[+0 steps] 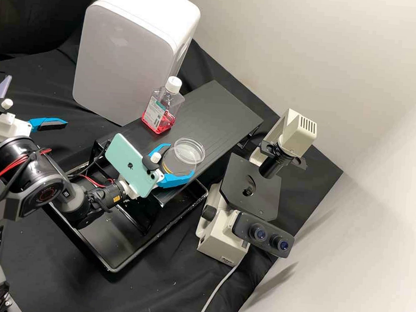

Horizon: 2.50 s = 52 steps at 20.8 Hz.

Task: Remove the lid from the petri dish

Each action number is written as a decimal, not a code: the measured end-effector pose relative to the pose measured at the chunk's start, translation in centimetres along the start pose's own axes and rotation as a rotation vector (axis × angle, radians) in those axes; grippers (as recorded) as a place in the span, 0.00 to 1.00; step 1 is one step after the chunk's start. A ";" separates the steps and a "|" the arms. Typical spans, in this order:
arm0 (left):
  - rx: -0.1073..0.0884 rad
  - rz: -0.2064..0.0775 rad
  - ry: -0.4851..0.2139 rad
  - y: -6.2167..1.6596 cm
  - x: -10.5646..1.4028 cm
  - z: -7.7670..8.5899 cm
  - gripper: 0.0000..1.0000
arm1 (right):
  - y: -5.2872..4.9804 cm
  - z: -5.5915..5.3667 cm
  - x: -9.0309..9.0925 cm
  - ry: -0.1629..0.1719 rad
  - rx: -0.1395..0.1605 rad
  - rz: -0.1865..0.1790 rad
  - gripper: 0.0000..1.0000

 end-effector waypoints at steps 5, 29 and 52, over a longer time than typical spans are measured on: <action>0.000 0.000 0.000 0.00 0.0 0.0 1.00 | 0.0 0.0 0.0 0.000 0.000 0.000 0.00; -0.017 0.007 -0.003 0.20 -0.1 0.0 1.00 | -0.7 -0.7 0.0 0.022 0.002 -0.024 0.00; -0.005 0.037 -0.017 1.10 -0.9 -0.3 1.00 | -0.7 -0.7 0.0 0.022 0.002 -0.024 0.00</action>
